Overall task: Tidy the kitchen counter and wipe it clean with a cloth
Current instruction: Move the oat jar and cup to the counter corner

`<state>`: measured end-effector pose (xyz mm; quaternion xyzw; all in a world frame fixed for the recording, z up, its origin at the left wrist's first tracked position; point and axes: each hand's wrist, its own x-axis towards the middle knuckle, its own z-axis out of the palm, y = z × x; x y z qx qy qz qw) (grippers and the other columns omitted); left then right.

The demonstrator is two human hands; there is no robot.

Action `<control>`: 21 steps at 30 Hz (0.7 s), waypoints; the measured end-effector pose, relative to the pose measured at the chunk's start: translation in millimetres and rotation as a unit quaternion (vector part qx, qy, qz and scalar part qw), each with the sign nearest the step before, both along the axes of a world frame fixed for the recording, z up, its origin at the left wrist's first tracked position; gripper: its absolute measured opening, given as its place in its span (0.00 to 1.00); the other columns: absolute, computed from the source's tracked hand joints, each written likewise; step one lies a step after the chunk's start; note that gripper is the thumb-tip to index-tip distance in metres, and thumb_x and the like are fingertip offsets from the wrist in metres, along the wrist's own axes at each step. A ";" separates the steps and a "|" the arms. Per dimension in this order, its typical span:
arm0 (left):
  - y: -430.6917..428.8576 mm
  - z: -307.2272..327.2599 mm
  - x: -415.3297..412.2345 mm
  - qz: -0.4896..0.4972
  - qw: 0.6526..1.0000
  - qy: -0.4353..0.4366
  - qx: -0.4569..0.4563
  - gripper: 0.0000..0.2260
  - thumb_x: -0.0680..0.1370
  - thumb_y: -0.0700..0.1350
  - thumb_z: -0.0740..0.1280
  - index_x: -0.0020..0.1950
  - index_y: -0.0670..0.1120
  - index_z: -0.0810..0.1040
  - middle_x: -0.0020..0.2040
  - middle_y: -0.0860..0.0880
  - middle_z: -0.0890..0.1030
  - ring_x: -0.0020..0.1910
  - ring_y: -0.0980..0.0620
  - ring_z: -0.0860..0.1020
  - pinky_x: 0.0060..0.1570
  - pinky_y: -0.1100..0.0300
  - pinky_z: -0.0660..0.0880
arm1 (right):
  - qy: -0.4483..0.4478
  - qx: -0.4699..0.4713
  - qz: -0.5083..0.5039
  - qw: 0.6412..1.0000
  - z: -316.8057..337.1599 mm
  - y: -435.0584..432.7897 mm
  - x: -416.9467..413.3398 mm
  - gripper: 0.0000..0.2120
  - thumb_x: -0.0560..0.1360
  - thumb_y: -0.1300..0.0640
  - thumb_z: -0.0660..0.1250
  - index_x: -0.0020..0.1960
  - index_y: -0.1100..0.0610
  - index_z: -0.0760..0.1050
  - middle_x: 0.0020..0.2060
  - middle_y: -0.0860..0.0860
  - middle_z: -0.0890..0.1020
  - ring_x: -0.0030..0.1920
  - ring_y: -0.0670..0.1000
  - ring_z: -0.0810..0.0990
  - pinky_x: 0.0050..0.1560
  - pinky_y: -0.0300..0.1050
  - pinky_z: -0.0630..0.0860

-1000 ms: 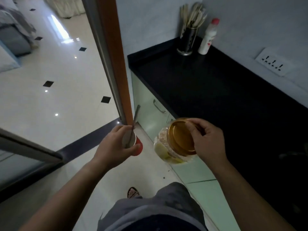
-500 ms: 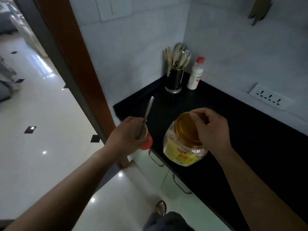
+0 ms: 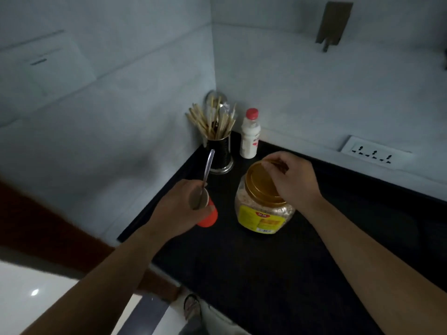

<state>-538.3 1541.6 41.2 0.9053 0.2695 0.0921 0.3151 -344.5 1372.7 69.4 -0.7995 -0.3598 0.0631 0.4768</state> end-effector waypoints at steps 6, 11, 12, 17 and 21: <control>48.8 -3.3 73.9 -0.086 0.995 -0.040 -0.041 0.21 0.68 0.54 0.71 0.60 0.58 0.71 0.56 0.58 0.73 0.52 0.62 0.72 0.48 0.66 0.68 | -0.027 -0.034 -0.085 0.995 7.3 38.7 51.9 0.04 0.74 0.52 0.65 0.45 0.45 0.78 0.38 0.35 0.78 0.42 0.35 0.75 0.39 0.31 0.69; 81.0 -20.1 121.4 -0.144 0.989 -0.032 -0.034 0.25 0.69 0.53 0.71 0.64 0.53 0.70 0.60 0.56 0.72 0.57 0.59 0.71 0.52 0.63 0.67 | -0.053 -0.045 -0.157 0.985 7.0 67.4 98.4 0.04 0.73 0.53 0.65 0.45 0.47 0.78 0.37 0.37 0.78 0.40 0.39 0.75 0.39 0.33 0.70; 85.2 -23.9 129.1 -0.154 0.987 -0.031 -0.034 0.26 0.69 0.54 0.71 0.65 0.53 0.70 0.60 0.57 0.72 0.57 0.60 0.71 0.52 0.65 0.66 | -0.059 -0.050 -0.161 0.984 6.2 73.6 106.9 0.04 0.73 0.54 0.65 0.44 0.48 0.79 0.37 0.39 0.79 0.40 0.40 0.75 0.39 0.33 0.70; 100.6 -39.5 155.2 -0.187 0.981 -0.027 -0.043 0.25 0.68 0.54 0.71 0.64 0.54 0.71 0.57 0.60 0.72 0.55 0.63 0.71 0.48 0.72 0.64 | -0.070 -0.119 -0.170 0.976 -8.1 93.6 144.0 0.05 0.73 0.54 0.64 0.45 0.49 0.79 0.42 0.46 0.82 0.42 0.45 0.74 0.38 0.38 0.67; 110.7 -49.5 167.4 -0.195 0.979 -0.013 -0.051 0.26 0.68 0.55 0.71 0.64 0.55 0.70 0.58 0.60 0.71 0.56 0.62 0.71 0.50 0.66 0.67 | -0.059 -0.127 -0.199 0.970 -14.2 91.5 157.1 0.06 0.74 0.53 0.64 0.49 0.50 0.78 0.45 0.46 0.78 0.47 0.48 0.74 0.43 0.40 0.66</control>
